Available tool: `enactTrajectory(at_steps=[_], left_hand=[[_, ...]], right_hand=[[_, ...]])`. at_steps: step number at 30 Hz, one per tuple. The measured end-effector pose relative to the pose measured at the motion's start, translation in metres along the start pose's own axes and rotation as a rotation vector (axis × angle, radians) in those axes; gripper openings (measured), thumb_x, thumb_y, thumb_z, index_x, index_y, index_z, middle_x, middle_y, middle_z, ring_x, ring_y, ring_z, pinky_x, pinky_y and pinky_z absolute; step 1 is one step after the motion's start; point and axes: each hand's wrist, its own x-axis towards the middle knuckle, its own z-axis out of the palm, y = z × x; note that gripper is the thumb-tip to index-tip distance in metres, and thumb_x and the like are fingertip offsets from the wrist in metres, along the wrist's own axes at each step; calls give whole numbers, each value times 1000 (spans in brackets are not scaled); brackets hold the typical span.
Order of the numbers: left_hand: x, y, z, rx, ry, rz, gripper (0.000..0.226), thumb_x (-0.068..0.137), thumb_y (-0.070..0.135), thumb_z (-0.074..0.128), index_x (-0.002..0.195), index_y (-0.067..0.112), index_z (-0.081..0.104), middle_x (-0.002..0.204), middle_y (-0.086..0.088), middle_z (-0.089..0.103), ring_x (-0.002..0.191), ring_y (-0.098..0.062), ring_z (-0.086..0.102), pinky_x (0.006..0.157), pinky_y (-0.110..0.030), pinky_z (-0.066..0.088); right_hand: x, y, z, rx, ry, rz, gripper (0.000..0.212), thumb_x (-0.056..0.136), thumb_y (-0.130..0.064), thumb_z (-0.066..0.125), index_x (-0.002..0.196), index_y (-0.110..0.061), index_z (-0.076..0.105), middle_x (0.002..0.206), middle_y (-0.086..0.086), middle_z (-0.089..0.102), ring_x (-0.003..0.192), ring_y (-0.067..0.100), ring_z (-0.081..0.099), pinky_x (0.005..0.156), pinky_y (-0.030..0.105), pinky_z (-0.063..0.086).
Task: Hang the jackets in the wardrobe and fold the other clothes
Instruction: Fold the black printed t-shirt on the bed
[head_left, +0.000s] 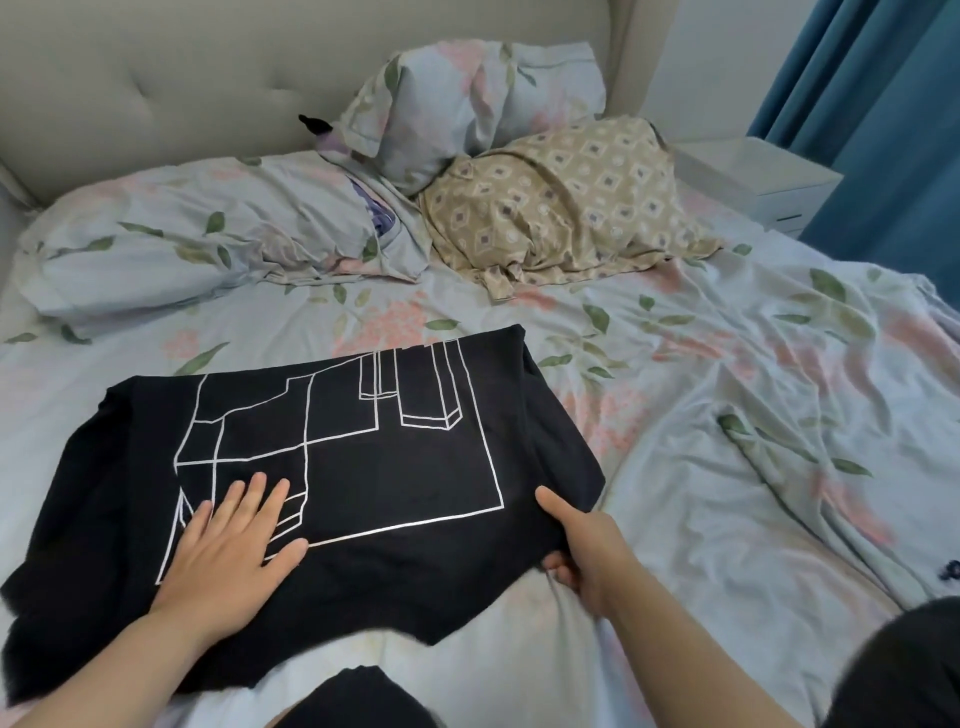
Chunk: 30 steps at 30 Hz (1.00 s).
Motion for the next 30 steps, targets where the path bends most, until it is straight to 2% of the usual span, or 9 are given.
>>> enactTrajectory(at_steps=[2, 4, 6, 8, 12, 16, 20, 25, 30], left_hand=[[1, 8, -8, -3, -35, -47, 75, 98, 58, 32, 156, 30, -8, 164, 8, -11, 150, -8, -13, 122, -37, -7], [10, 33, -25, -46, 19, -141, 72, 93, 49, 48, 156, 24, 24, 163, -2, 20, 150, -20, 16, 121, -42, 11], [25, 79, -45, -134, 168, -176, 60, 86, 42, 60, 139, 15, 51, 140, -12, 50, 130, -33, 44, 109, -46, 34], [44, 144, -62, -177, 273, -38, 53, 84, 44, 63, 126, 13, 60, 122, -14, 59, 115, -38, 52, 97, -46, 44], [87, 286, -72, -227, 179, 188, 68, 82, 66, 53, 125, 13, 49, 123, -10, 51, 115, -34, 48, 85, -44, 46], [126, 342, -57, -166, -73, -36, 102, 76, 64, 64, 147, 2, 25, 135, -11, 33, 121, -32, 35, 79, -43, 43], [151, 337, -42, -194, -51, -158, 89, 73, 37, 75, 142, 3, 29, 132, -12, 31, 116, -32, 39, 71, -40, 43], [163, 328, -43, -292, -63, -175, 77, 77, 18, 71, 137, 6, 25, 129, -17, 30, 111, -36, 47, 69, -36, 43], [158, 287, -44, -653, -22, -116, 54, 79, 20, 69, 121, 13, 36, 118, -8, 36, 85, -22, 53, 61, -30, 43]], right_hand=[[3, 7, 3, -33, 14, -61, 47, 79, -44, 77, 100, -4, 65, 61, 11, 62, 44, 20, 51, 38, 24, 35], [5, 10, 2, -21, 0, -100, 41, 83, -41, 74, 101, -5, 64, 63, 12, 64, 45, 21, 52, 39, 25, 35], [5, 12, -3, -48, -19, -128, 35, 88, -39, 69, 101, -7, 64, 59, 15, 63, 42, 20, 50, 39, 24, 36], [3, 16, -6, -88, -30, -189, 32, 92, -37, 64, 99, -6, 63, 54, 16, 62, 37, 20, 49, 39, 24, 38], [3, 30, 1, -151, 22, -349, 30, 95, -31, 62, 86, -2, 63, 50, 9, 60, 39, 23, 57, 39, 27, 42], [8, 39, 5, -165, 32, -370, 36, 95, -31, 62, 66, -11, 54, 44, 5, 52, 39, 23, 55, 40, 30, 40], [11, 42, 6, -207, 44, -403, 47, 81, -50, 59, 54, -16, 45, 41, 3, 48, 39, 20, 56, 39, 29, 39], [15, 49, 7, -392, 103, -571, 34, 78, -61, 46, 54, -38, 49, 52, -15, 53, 48, 7, 49, 45, 18, 35], [12, 48, 10, -452, 122, -643, 35, 79, -62, 42, 63, -33, 52, 64, -12, 61, 66, 8, 61, 59, 25, 49]])
